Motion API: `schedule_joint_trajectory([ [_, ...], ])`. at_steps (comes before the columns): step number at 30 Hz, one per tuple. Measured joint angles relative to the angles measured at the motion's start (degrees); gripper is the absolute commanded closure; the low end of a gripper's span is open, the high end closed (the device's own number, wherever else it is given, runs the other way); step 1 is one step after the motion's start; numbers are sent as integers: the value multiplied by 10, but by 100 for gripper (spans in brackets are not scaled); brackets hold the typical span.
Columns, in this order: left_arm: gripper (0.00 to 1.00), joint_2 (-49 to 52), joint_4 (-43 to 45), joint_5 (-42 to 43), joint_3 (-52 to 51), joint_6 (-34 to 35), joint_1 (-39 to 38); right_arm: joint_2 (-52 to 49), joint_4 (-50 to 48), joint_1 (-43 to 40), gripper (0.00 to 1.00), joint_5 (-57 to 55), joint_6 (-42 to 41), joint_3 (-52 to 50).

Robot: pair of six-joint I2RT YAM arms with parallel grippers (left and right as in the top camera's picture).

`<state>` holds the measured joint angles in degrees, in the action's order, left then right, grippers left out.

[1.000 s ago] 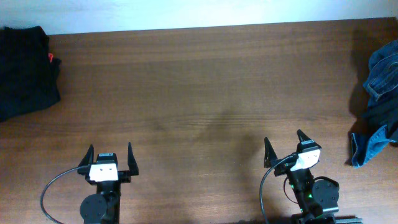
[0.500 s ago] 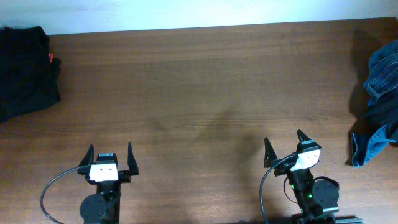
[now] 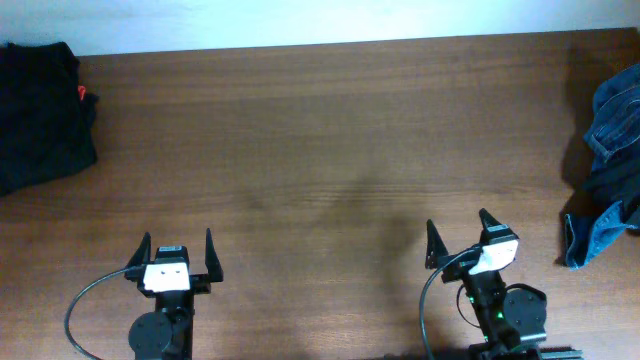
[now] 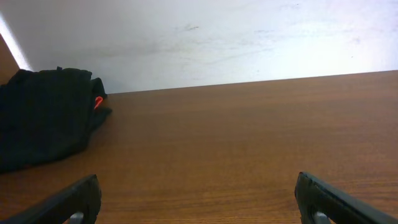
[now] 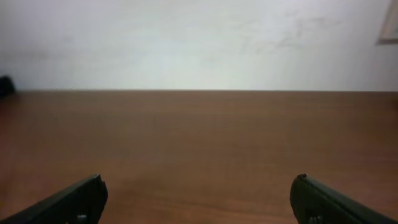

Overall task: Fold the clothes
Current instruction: 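Reach the right gripper to the clothes pile and grasp the black shirt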

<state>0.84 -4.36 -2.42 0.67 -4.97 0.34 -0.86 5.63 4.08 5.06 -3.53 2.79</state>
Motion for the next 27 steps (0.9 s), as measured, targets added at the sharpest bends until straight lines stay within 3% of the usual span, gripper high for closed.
schedule_joint_trajectory([
  [4, 1, 0, 0, 0, 0, 0, 0, -20, 33, 0, 1, -47, -9, 86],
  [8, 1, 0, 0, 0, 0, 0, 0, -90, 112, 0, 1, -104, -11, 247],
  [18, 1, 0, 0, 0, 0, 0, 0, -401, 345, 0, 1, -207, -3, 672],
  [22, 1, 0, 0, 0, 0, 0, 0, -522, 418, -18, 1, -233, 6, 791],
  [27, 1, 0, 0, 0, 0, 0, 0, -623, 453, -88, 1, -226, 3, 865],
])
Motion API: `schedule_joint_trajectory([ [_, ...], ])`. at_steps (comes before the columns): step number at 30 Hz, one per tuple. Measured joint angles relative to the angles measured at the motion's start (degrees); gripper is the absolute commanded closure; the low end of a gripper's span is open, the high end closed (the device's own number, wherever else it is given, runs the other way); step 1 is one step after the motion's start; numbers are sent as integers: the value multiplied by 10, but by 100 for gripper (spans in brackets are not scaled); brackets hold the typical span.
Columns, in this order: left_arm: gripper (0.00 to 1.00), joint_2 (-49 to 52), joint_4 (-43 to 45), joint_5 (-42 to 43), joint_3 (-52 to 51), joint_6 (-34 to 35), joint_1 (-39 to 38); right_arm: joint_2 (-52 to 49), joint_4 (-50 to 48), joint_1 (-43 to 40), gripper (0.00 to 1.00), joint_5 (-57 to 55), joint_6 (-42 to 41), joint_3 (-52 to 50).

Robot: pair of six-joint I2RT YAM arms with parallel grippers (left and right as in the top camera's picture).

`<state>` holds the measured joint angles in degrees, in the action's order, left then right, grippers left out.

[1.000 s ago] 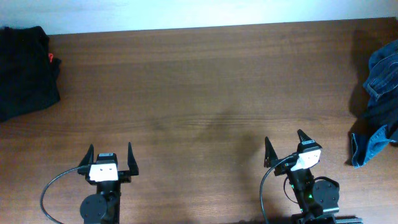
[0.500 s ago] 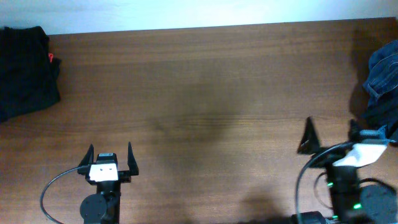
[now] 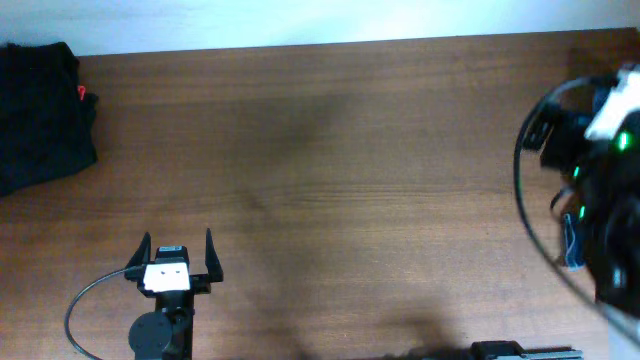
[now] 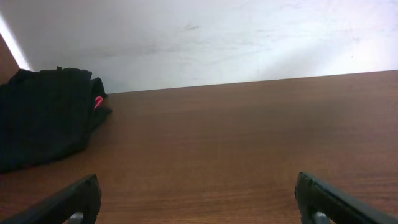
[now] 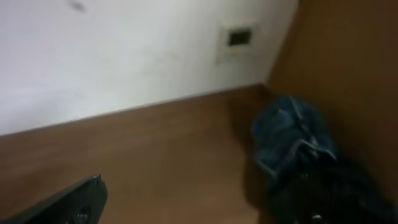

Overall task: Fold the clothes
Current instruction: 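Reach the right gripper to the clothes pile and grasp the black shirt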

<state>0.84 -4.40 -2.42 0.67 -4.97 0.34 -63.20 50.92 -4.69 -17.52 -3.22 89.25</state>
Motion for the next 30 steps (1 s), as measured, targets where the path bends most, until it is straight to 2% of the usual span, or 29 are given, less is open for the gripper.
schedule_joint_trajectory([
  [6, 1, 0, 0, 0, 0, 0, 0, -71, 11, -171, 1, 67, -4, 16],
  [12, 1, 0, 0, 0, 0, 0, 0, -143, 13, -375, 1, 155, -67, 17],
  [16, 1, 0, 0, 0, 0, 0, 0, -184, 19, -441, 0, 176, -105, 17],
  [26, 1, 0, 0, 0, 0, 0, 0, -310, 25, -517, 15, 194, -134, 17],
  [30, 1, 0, 0, 0, 0, 0, 0, -345, 9, -551, 16, 202, -136, 17],
])
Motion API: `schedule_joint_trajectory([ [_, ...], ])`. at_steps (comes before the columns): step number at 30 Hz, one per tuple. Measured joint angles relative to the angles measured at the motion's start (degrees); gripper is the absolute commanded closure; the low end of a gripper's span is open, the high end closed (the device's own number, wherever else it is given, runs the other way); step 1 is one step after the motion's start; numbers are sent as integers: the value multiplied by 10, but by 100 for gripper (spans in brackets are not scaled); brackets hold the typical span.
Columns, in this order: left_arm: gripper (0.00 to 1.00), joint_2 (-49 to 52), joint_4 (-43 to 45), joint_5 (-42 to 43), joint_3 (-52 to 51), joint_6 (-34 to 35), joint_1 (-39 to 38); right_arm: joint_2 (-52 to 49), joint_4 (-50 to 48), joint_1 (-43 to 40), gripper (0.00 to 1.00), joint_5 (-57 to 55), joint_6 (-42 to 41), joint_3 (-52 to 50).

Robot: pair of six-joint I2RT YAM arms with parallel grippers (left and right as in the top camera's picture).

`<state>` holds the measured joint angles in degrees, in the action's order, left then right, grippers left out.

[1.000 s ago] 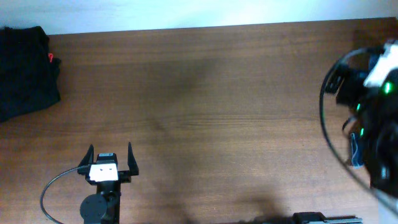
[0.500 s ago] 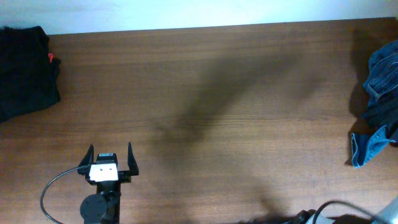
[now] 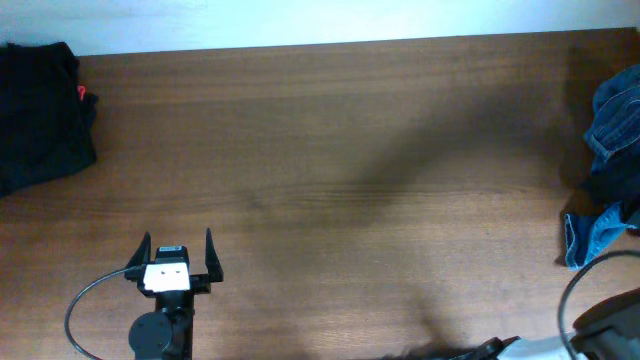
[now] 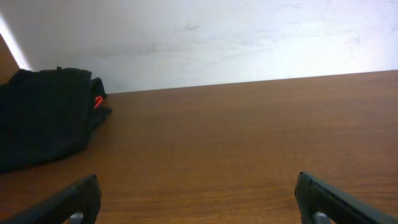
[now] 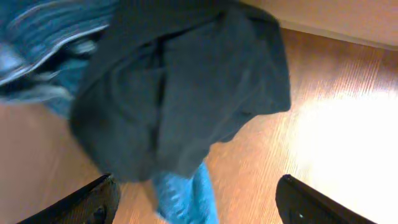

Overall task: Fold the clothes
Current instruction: 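Reach the right gripper to the clothes pile and grasp the black shirt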

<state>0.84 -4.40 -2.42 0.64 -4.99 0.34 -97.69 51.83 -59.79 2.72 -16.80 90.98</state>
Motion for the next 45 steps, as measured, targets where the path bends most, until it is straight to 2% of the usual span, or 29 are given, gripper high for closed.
schedule_joint_trajectory([
  [9, 1, 0, 0, 0, 0, 0, 0, -82, -65, -19, 16, 32, 14, 0],
  [17, 0, 0, 0, 0, 0, 0, 0, -89, -114, -17, 18, 46, 23, 0],
  [24, 1, 0, 0, 0, 0, 0, 0, -118, -117, -11, 19, 58, 24, 0],
  [28, 1, 0, 0, 0, 0, 0, 0, -132, -126, -11, 41, 60, 27, 0],
  [30, 1, 0, 0, 0, 0, 0, 0, -134, -129, -11, 49, 60, 29, 0],
  [33, 1, 0, 0, 0, 0, 0, 0, -134, -130, -10, 53, 60, 28, 0],
  [37, 1, 0, 0, 0, 0, 0, 0, -135, -130, -10, 70, 60, 32, 0],
  [40, 1, 0, 0, 0, 0, 0, 0, -135, -128, -10, 92, 59, 33, 0],
  [41, 0, 0, 0, 0, 0, 0, 0, -135, -127, -10, 96, 60, 34, 0],
  [45, 1, 0, 0, 0, 0, 0, 0, -135, -121, -8, 96, 63, 31, 0],
])
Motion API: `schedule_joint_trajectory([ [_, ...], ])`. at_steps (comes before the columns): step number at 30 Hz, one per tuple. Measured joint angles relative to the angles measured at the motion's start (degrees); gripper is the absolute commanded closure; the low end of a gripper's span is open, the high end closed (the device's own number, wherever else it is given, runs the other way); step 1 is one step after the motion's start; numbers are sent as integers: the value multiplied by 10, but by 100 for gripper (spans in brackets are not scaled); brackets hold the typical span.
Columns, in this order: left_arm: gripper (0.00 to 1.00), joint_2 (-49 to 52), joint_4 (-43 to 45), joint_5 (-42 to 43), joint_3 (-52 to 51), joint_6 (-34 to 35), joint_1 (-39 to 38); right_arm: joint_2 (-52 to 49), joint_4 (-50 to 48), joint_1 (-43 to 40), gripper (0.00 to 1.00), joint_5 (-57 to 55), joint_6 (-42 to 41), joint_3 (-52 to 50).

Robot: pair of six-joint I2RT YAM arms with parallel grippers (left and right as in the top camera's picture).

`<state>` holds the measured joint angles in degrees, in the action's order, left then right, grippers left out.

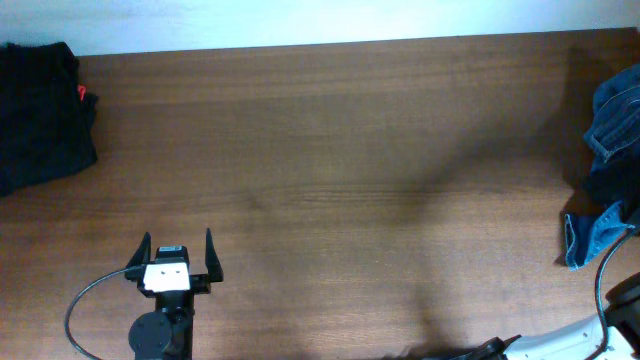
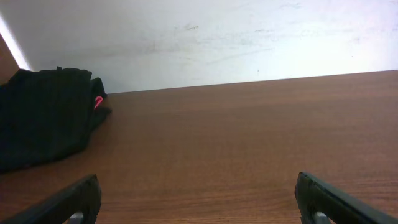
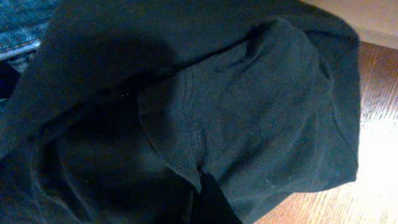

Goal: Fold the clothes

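At the table's right edge lies a pile of clothes: blue denim point(image 1: 615, 115) with a dark grey garment point(image 1: 608, 185) on it. In the right wrist view the dark grey garment point(image 3: 267, 106) fills the frame, with denim point(image 3: 22, 18) at the top left. My right gripper point(image 3: 211, 202) is pressed into the garment, its fingers together on a pinched fold. The overhead view shows only that arm's white link point(image 1: 600, 335). My left gripper point(image 1: 177, 252) rests open at the front left, nothing between its fingers point(image 2: 74, 202).
A heap of black clothes point(image 1: 40, 110) with a small red tag lies at the far left corner, also seen in the left wrist view point(image 2: 43, 115). A white wall runs behind the brown wooden table point(image 1: 330, 150).
My right gripper was open just above the dark grey garment. It now sits down in the cloth, shut on a fold. The left arm has not moved.
Both grippers stood open at the table's front edge. Then my right arm was over by the right-hand pile, facing the denim. Then it hung open above the dark grey garment, and now it is shut on that garment. The left gripper stayed put.
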<state>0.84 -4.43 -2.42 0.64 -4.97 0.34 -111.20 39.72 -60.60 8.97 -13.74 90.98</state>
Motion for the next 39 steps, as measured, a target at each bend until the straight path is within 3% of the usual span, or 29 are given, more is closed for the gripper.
schedule_joint_trajectory([
  [8, 1, 0, 0, 0, 0, 0, 0, 19, 17, 8, 96, 43, -1, 13],
  [15, 0, 0, 0, 0, 0, 0, 0, 117, 57, 68, 96, 55, 4, 100],
  [27, 1, 0, 0, 0, 0, 0, 0, 237, 111, 334, 96, 61, 133, 181],
  [39, 1, 0, 0, 0, 0, 0, 0, 262, 104, 610, 96, 64, 210, 183],
])
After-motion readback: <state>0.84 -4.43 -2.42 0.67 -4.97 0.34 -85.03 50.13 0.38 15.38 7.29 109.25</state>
